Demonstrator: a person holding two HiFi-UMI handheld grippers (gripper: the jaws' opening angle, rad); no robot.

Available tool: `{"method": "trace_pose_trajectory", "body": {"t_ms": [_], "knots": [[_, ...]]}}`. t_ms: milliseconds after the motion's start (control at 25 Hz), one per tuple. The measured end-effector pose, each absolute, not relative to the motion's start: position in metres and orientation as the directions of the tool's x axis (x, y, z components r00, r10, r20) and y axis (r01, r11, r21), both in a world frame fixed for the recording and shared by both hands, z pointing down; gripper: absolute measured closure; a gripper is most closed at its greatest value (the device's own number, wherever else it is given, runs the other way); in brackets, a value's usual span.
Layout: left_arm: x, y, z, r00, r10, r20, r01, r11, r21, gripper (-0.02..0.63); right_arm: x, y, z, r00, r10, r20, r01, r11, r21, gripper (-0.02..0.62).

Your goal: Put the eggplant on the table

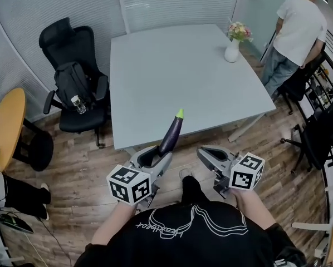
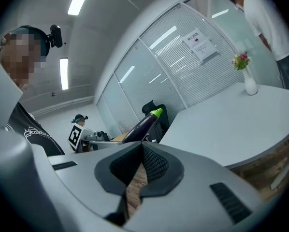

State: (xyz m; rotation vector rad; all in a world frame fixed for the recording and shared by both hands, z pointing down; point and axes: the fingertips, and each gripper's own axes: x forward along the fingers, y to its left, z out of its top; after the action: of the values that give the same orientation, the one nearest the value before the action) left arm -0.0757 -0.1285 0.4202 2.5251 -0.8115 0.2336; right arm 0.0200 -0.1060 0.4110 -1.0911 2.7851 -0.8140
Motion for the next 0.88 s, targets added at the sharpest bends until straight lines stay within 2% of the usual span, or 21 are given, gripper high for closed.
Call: {"method": "trace_pose_trajectory", "body": {"t_ms": [400,880], "knots": [[-0.068,-0.204,0.428,0.731,-0.589,0.346,-0.683,-0.632,0.366,0.414,0.037,-0.191,0.420,-0.810,-0.572,0.132,-0.543,0.645,-0.538,0.586],[-0.038,-0.295,0.462,0.681,-0.603,0.415,-0.732,-0.565,0.381,0.414,0.062,-0.290,0.437,-0.842,-0.516,0.156,-0.504,0.649,-0.570,0.586]]}}
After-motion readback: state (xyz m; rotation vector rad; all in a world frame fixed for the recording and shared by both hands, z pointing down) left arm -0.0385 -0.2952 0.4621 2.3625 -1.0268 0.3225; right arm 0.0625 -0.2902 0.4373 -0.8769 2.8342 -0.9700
